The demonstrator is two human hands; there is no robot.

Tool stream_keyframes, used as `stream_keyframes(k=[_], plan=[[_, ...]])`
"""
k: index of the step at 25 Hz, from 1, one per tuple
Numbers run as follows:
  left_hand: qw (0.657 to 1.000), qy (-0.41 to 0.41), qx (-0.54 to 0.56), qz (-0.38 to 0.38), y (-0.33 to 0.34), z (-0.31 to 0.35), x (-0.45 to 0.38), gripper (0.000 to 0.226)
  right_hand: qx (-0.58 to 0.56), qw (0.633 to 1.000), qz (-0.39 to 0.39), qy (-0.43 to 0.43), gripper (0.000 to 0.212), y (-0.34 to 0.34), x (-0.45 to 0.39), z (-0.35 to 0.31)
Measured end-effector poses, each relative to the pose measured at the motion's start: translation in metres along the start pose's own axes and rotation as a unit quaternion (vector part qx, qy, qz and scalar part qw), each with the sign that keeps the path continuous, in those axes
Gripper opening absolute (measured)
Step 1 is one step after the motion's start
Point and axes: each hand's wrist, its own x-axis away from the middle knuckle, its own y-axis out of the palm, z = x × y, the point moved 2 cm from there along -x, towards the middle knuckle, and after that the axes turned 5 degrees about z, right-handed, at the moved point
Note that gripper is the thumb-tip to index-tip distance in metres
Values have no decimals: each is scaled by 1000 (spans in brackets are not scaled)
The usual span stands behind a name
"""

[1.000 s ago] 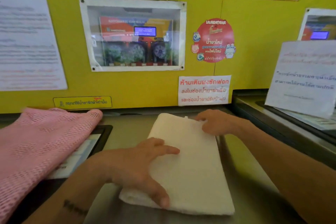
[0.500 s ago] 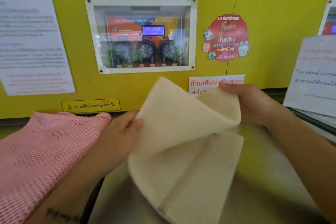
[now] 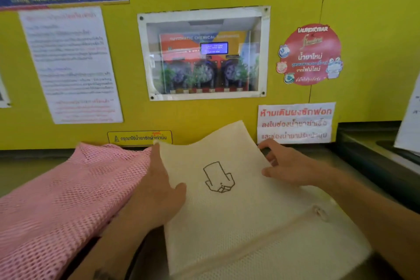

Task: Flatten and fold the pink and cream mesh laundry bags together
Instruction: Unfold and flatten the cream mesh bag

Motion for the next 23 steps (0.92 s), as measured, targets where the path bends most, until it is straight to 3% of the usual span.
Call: stream_keyframes(k=[3,5,7,14,17,21,23], plan=[[978,39,-188,-81,-8,-5,-1,77,4,1000,-22,-22,56,3,5,-6],[957,58,-223,-176,-14,-5,3,77,29,999,-37,-8,51,-1,10,-9],[956,60,-196,-212,-21,-6,4,80,49,996,-79,16,48,-5,19,-12],[984,84,-105,-113,-27,-1,1,64,37,992,-122,25,44,-20,44,-27],[986,124,-76,-77,-69,10,12,62,-72,993,-89,-2,52,-30,54,-52],[981,139,-139,2,-166,-5,-4,61,-255,962,-88,-31,89,-5,47,-103],[971,129,-198,36,-212,-27,-19,62,-319,941,-105,-45,77,22,43,-148]])
